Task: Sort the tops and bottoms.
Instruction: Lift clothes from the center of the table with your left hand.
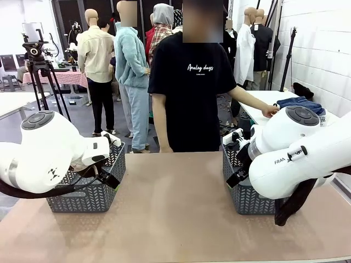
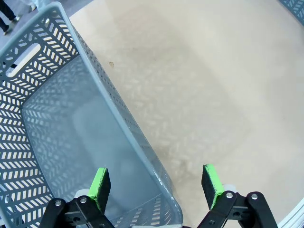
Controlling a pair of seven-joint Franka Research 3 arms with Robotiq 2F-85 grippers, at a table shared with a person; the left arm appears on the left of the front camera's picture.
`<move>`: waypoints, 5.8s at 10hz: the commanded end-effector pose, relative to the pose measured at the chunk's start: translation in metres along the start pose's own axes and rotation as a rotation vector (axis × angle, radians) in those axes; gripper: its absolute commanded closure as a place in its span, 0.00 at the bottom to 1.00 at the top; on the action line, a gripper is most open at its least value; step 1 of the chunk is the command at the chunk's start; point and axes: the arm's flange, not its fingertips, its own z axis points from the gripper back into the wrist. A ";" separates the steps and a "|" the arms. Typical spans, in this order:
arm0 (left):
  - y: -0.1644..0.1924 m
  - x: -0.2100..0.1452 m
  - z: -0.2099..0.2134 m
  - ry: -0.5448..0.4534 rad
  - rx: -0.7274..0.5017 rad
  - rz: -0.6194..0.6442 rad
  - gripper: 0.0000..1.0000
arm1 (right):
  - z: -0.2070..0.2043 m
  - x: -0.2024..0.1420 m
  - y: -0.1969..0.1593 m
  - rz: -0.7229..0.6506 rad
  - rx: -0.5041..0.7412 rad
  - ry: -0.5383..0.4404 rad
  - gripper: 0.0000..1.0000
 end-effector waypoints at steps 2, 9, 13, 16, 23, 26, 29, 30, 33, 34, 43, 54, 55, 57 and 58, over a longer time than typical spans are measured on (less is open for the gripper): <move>0.002 0.000 0.000 0.000 0.001 0.004 0.00 | 0.000 0.000 0.000 0.000 0.000 0.000 0.00; 0.010 0.003 0.086 -0.139 0.110 -0.091 0.06 | 0.097 -0.011 -0.016 -0.014 -0.034 -0.192 0.00; 0.052 -0.027 0.158 -0.230 0.009 -0.103 0.06 | 0.165 -0.057 -0.062 -0.157 0.073 -0.269 0.00; 0.064 -0.049 0.170 -0.246 -0.033 -0.077 0.06 | 0.161 -0.081 -0.070 -0.182 0.161 -0.272 0.00; 0.083 -0.005 0.182 -0.238 -0.020 -0.066 0.06 | 0.182 -0.024 -0.108 -0.199 0.148 -0.258 0.00; 0.083 -0.005 0.182 -0.238 -0.020 -0.066 0.06 | 0.182 -0.024 -0.108 -0.199 0.148 -0.258 0.00; 0.083 -0.005 0.182 -0.238 -0.020 -0.066 0.06 | 0.182 -0.024 -0.108 -0.199 0.148 -0.258 0.00; 0.083 -0.005 0.182 -0.238 -0.020 -0.066 0.06 | 0.182 -0.024 -0.108 -0.199 0.148 -0.258 0.00; 0.083 -0.005 0.182 -0.238 -0.020 -0.066 0.06 | 0.182 -0.024 -0.108 -0.199 0.148 -0.258 0.00; 0.083 -0.005 0.182 -0.238 -0.020 -0.066 0.06 | 0.182 -0.024 -0.108 -0.199 0.148 -0.258 0.00; 0.083 -0.005 0.182 -0.238 -0.020 -0.066 0.06 | 0.182 -0.024 -0.108 -0.199 0.148 -0.258 0.00; 0.083 -0.005 0.182 -0.238 -0.020 -0.066 0.06 | 0.182 -0.024 -0.108 -0.199 0.148 -0.258 0.00; 0.083 -0.005 0.182 -0.238 -0.020 -0.066 0.06 | 0.182 -0.024 -0.108 -0.199 0.148 -0.258 0.00; 0.083 -0.005 0.182 -0.238 -0.020 -0.066 0.06 | 0.182 -0.024 -0.108 -0.199 0.148 -0.258 0.00; 0.083 -0.005 0.182 -0.238 -0.020 -0.066 0.06 | 0.182 -0.024 -0.108 -0.199 0.148 -0.258 0.00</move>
